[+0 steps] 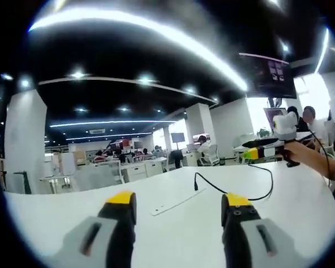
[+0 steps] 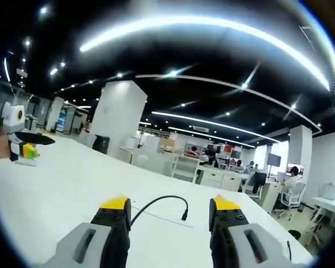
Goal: Locate the USB plug end of the data cable currently connected to the USB port on the desk. Grip the plug, withdraw it from the port, and place it onto the desktop.
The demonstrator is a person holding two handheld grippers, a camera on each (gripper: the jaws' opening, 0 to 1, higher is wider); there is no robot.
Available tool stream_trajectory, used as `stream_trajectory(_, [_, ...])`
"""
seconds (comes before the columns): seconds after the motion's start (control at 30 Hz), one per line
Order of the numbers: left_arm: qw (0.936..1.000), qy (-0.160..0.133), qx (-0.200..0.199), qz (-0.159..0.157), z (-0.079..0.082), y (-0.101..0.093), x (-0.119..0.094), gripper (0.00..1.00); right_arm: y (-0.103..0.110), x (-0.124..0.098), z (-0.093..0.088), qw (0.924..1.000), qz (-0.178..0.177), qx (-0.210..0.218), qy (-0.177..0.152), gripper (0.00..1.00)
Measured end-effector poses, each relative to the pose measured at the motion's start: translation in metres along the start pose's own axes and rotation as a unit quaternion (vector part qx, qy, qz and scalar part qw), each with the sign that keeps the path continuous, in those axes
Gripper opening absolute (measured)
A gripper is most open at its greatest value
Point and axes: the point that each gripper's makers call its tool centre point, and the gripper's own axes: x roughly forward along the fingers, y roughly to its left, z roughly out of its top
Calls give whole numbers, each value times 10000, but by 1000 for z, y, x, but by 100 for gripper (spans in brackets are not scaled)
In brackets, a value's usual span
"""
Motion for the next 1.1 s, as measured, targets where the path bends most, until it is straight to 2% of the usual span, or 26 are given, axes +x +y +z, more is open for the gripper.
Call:
stream_trajectory(0.2, [9999,-70,-24,115,-3,15,10,60,-12,12,-8,10000,-58,-33,55,54])
stream_trajectory(0.4, [9997,-201,54,92,-7,19,19,60,-25,20,-13,9999,-90,43,78,52])
stream_trajectory(0.6, [10000,-25,62,-42,-22,17,33,61,-29,30,-22,9998,-6,190,78,48])
stream_trajectory(0.83, [9996,186,82,-198,-41,12,50,61,-30,45,-32,9998,90,61,160,44])
stream_trajectory(1.1, [9988,279,85,-383,-49,4,66,60,-27,65,-45,9993,217,15,312,41])
